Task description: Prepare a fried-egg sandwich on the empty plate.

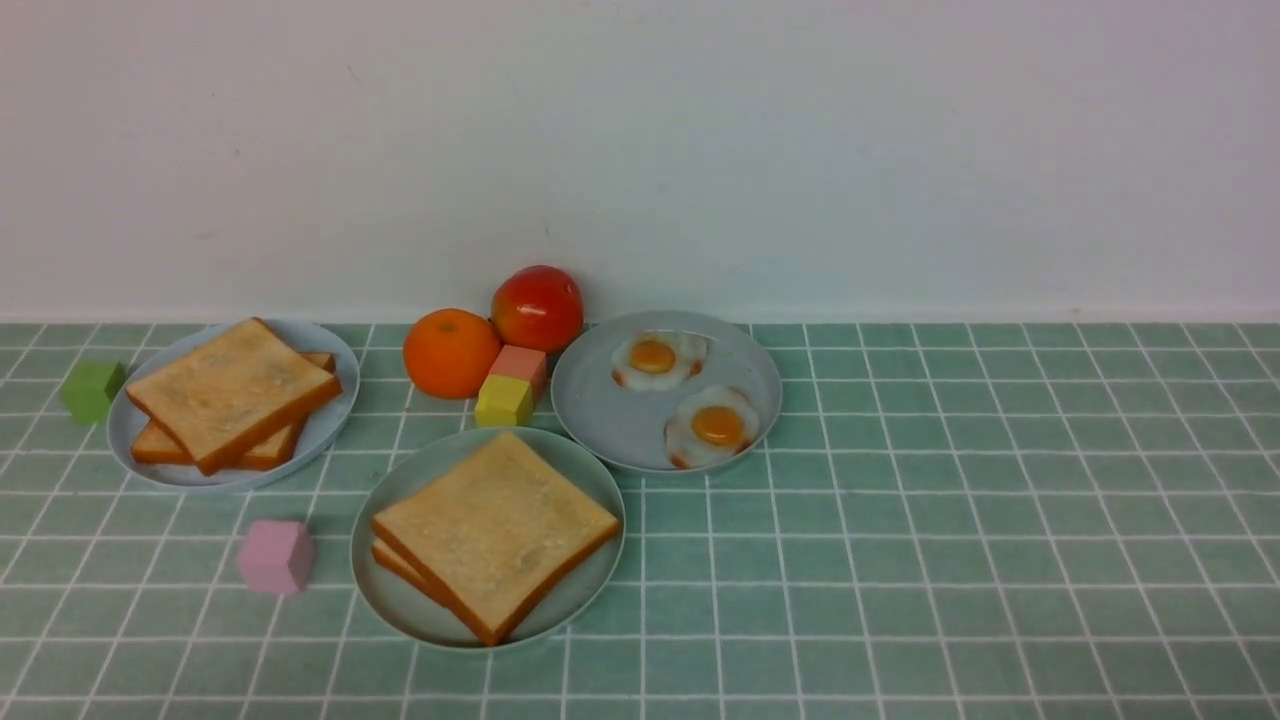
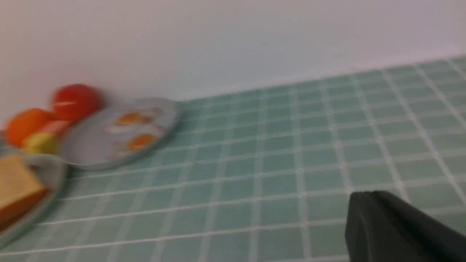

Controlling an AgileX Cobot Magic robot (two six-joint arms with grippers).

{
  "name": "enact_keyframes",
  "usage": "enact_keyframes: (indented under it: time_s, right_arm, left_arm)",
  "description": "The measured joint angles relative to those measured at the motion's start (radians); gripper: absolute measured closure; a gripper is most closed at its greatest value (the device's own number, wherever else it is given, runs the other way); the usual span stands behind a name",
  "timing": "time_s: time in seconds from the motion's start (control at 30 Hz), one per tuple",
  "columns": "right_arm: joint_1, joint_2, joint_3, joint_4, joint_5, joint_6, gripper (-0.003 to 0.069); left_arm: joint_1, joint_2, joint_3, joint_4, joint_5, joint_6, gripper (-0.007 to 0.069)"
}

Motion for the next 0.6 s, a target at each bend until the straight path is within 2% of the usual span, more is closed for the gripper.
enact_keyframes:
  time_s: [0.1, 0.43, 0.53, 0.6]
  right_arm:
    - [-0.029, -0.006, 0.001, 0.0, 0.029, -0.001, 0.0673]
    - [-0.029, -0.006, 0.001, -0.043, 0.023, -0.013, 0.0673]
    - [-0.029, -0.006, 0.001, -0.027, 0.028, -0.077, 0.0673]
    - [-0.03, -0.006, 0.001, 0.057, 0.056, -0.208, 0.0673]
  left_arm:
    - [0.0, 0.0, 0.0, -0.001, 0.0, 0.001, 0.0634]
    - [0.0, 0.0, 0.0, -0.002, 0.002, 0.001, 0.0627]
    - [0.0, 0.0, 0.0, -0.002, 0.002, 0.001, 0.0624]
    - [0.0, 0.0, 0.0, -0.002, 0.002, 0.001, 0.0621]
